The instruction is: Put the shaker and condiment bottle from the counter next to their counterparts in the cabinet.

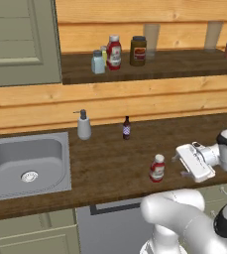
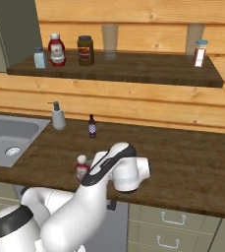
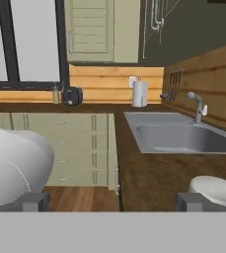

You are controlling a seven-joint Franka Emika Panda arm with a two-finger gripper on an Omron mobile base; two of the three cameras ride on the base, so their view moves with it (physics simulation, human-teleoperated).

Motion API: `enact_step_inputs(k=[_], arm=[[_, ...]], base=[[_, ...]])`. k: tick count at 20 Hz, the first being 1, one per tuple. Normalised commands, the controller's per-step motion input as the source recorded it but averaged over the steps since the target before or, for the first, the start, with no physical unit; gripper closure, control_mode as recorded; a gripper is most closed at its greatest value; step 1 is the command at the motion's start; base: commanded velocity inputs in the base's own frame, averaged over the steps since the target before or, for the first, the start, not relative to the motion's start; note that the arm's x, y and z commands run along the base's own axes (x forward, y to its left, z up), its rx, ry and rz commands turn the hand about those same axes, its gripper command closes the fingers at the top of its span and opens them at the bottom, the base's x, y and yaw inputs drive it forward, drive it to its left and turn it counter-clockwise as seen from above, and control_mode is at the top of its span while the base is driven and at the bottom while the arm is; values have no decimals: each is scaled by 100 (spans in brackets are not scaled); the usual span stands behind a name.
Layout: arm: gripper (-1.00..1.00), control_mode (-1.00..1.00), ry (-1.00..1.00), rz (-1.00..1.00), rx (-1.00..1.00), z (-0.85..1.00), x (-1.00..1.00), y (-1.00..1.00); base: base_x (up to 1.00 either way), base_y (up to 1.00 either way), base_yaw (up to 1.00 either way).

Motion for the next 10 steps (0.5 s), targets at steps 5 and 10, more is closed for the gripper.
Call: enact_step_inputs(k=[5, 10], arm=[[-100, -100, 0, 0, 0, -16, 26, 0], [-100, -100, 0, 0, 0, -19, 26, 0]], base=[[0, 0, 0], [0, 0, 0]])
